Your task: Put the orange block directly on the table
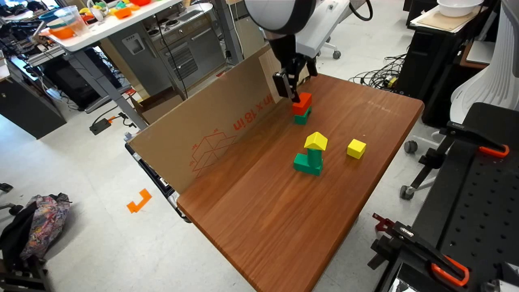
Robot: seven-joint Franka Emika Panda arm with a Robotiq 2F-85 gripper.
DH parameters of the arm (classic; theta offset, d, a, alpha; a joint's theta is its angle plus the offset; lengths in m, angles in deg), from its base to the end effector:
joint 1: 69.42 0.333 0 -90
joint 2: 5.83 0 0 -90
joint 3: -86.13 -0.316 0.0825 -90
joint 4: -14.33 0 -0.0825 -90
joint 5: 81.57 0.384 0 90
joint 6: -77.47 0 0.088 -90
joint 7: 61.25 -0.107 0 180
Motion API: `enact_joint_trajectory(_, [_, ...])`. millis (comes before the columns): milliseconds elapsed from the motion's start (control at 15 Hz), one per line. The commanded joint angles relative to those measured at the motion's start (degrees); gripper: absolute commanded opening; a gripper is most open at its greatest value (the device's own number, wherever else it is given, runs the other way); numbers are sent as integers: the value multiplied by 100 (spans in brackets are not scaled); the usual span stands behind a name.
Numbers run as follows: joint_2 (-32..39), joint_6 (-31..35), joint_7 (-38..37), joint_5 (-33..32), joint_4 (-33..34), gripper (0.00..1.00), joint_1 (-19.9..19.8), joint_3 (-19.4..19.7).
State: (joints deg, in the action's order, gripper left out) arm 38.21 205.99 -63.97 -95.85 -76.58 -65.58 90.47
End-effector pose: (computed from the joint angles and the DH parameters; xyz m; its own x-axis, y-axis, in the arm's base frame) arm 0.6855 -0.0068 0.1759 0.9861 0.1136 -0.1213 0.1394 -0.9628 0.2316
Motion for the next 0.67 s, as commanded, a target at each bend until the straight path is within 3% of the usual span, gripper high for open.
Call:
enact_joint_trajectory(0, [197, 78, 437, 125, 230, 100, -139, -190])
enact_joint_trajectory(600, [480, 1, 803, 238, 401, 100, -202, -305])
